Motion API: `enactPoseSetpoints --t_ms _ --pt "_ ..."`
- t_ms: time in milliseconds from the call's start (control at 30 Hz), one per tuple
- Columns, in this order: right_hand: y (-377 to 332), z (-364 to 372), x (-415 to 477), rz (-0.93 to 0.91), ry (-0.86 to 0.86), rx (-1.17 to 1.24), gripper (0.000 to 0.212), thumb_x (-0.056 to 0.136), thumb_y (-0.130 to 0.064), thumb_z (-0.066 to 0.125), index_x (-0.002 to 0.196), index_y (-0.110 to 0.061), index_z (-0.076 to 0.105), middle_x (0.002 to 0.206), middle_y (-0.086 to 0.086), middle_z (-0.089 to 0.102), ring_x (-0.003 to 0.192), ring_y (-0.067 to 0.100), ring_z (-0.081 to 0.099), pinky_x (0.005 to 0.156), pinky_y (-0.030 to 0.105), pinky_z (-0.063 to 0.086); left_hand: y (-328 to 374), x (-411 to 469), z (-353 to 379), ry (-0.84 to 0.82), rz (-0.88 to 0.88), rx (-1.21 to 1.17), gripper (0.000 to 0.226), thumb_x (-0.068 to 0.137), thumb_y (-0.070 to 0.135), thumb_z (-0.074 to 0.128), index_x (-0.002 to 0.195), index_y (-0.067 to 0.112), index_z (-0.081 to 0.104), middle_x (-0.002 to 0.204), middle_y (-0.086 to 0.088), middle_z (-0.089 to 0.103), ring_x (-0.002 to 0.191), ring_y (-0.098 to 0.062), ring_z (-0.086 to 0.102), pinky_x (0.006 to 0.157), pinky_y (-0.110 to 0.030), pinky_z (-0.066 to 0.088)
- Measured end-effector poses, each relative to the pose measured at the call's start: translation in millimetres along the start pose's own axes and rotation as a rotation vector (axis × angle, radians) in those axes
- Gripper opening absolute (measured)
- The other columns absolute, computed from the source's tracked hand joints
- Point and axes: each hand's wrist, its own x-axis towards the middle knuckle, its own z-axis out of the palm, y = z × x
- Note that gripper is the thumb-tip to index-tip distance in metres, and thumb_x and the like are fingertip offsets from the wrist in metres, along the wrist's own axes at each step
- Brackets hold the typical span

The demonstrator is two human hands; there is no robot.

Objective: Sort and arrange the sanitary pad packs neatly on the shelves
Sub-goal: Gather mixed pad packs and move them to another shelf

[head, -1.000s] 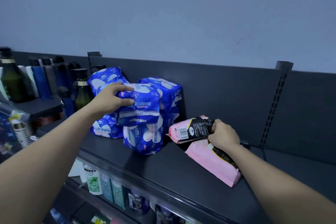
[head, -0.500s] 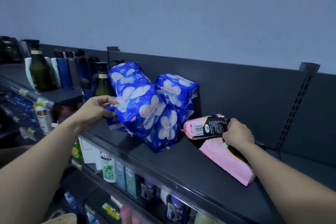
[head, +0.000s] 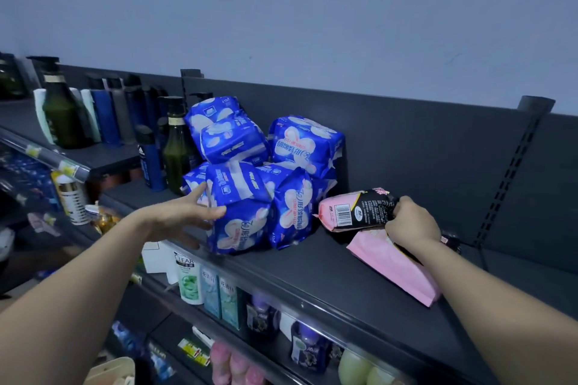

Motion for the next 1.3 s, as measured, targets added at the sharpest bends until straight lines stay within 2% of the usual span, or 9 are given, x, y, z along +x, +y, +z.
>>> enactPoseSetpoints --t_ms 167,300,500,667,767,933,1033,1133,1300 --pt "3 1 -4 -0.011 0.017 0.011 0.024 0.079 -0.004 0.052 0.102 -0.009 0.051 0.098 0.011 0.064 0.09 0.033 0.059 0.067 0.032 0.042 8 26 12 0.301 0.095 0.07 0.118 0.067 0.031 0.085 0.153 0.035 0.005 0.134 0.002 0.056 0.112 -0.019 0.059 0.096 -0.04 0.049" --pt "8 1 -10 -0.033 0.006 0.056 0.016 0.076 -0.007 0.055 0.088 -0.017 0.05 0.093 0.008 0.065 0.083 0.03 0.057 0.065 0.032 0.041 23 32 28 0.531 0.03 0.447 0.082 0.092 0.031 0.062 0.155 0.028 0.01 0.146 -0.009 0.042 0.098 -0.024 0.057 0.064 -0.03 0.052" --pt "12 -4 -22 -0.06 -0.013 0.085 0.015 0.073 -0.014 0.066 0.08 -0.025 0.059 0.085 -0.002 0.064 0.082 0.025 0.059 0.066 0.03 0.045 36 32 33 0.521 -0.022 0.784 0.079 0.089 0.034 0.06 0.153 0.02 0.016 0.157 -0.014 0.019 0.138 -0.033 0.031 0.106 -0.043 0.037" --pt "9 -6 -31 -0.116 -0.015 0.135 0.01 0.07 -0.019 0.075 0.074 -0.024 0.067 0.08 -0.006 0.068 0.081 0.02 0.062 0.069 0.03 0.05 53 33 77 0.658 0.455 1.1 0.067 0.083 0.028 0.064 0.145 0.025 0.038 0.16 -0.008 0.014 0.148 -0.026 0.001 0.117 -0.049 0.006" --pt "17 -8 -33 -0.158 -0.085 0.187 0.018 0.07 -0.021 0.078 0.067 -0.031 0.063 0.078 -0.011 0.068 0.082 0.016 0.064 0.072 0.03 0.051 65 43 111 0.448 0.687 1.196 0.063 0.084 0.037 0.066 0.142 0.024 0.044 0.156 -0.003 0.026 0.146 -0.023 0.013 0.117 -0.041 0.018" --pt "28 -23 -52 -0.201 -0.113 0.183 0.044 0.061 -0.047 0.076 0.087 -0.028 0.045 0.086 -0.014 0.061 0.081 0.013 0.059 0.072 0.034 0.048 64 72 165 0.058 0.58 1.082 0.086 0.078 0.031 0.075 0.15 0.029 0.027 0.156 0.008 0.026 0.137 -0.02 0.038 0.106 -0.037 0.039" --pt "35 -30 -61 -0.212 -0.237 -0.197 0.077 0.054 -0.065 0.073 0.112 -0.026 0.042 0.119 -0.01 0.051 0.115 0.017 0.048 0.092 0.04 0.037 57 84 177 0.039 0.486 1.139 0.098 0.081 0.037 0.07 0.154 0.034 0.005 0.16 0.008 0.015 0.136 -0.023 0.04 0.102 -0.034 0.039" --pt "46 -31 -57 -0.152 -0.487 -0.433 0.102 0.068 -0.052 0.075 0.149 -0.033 0.018 0.156 -0.006 0.015 0.145 0.023 0.011 0.106 0.057 0.027 51 92 182 0.055 0.466 1.162 0.092 0.083 0.035 0.064 0.153 0.029 0.005 0.146 -0.01 0.04 0.121 -0.032 0.051 0.091 -0.035 0.042" --pt "58 -16 -42 -0.129 -0.185 -0.559 0.078 0.083 -0.025 0.072 0.146 -0.038 0.028 0.145 0.007 0.026 0.131 0.028 0.031 0.089 0.039 0.044 50 98 196 0.117 0.401 1.06 0.061 0.092 0.034 0.054 0.143 0.021 0.024 0.126 -0.018 0.044 0.106 -0.037 0.056 0.086 -0.04 0.043"
